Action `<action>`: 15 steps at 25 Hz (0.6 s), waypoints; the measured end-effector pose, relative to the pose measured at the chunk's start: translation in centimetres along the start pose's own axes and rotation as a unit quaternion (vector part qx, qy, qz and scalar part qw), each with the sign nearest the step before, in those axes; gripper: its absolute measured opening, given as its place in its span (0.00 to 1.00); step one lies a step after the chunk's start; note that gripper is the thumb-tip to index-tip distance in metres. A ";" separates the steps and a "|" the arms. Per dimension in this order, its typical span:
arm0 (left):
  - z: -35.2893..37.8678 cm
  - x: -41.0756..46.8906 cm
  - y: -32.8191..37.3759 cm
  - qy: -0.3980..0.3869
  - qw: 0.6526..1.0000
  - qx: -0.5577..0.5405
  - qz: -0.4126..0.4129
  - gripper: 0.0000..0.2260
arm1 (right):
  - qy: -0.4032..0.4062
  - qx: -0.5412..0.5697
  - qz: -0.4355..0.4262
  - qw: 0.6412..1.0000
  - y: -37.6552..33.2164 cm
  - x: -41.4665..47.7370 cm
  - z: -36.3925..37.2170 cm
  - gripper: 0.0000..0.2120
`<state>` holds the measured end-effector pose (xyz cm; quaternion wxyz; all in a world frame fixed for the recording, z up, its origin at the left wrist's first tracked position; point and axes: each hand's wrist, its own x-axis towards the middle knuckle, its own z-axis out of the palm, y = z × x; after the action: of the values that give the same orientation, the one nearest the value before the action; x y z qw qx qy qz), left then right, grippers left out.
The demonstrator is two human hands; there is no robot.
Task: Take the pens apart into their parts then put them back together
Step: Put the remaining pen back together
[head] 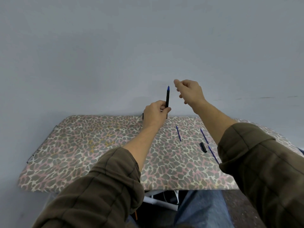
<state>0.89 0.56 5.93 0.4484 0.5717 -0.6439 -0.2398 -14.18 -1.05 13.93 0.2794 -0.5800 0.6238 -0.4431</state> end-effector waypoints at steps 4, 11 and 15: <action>1.3 -0.7 0.0 -0.013 1.000 -0.005 -0.004 0.08 | -0.127 -0.252 0.111 0.953 3.3 0.3 -2.1 0.09; 4.2 -1.4 0.8 -0.042 0.999 -0.006 0.004 0.09 | -0.243 -0.488 0.199 0.815 10.1 -1.3 -3.2 0.09; 5.2 -1.4 0.4 -0.052 0.999 0.000 0.001 0.09 | -0.230 -0.525 0.184 0.798 11.9 -1.7 -3.3 0.08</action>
<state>-3.82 0.92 3.31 0.4147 0.5575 -0.6670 -0.2690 -22.37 0.57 4.67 0.1435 -0.5968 0.7734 0.1584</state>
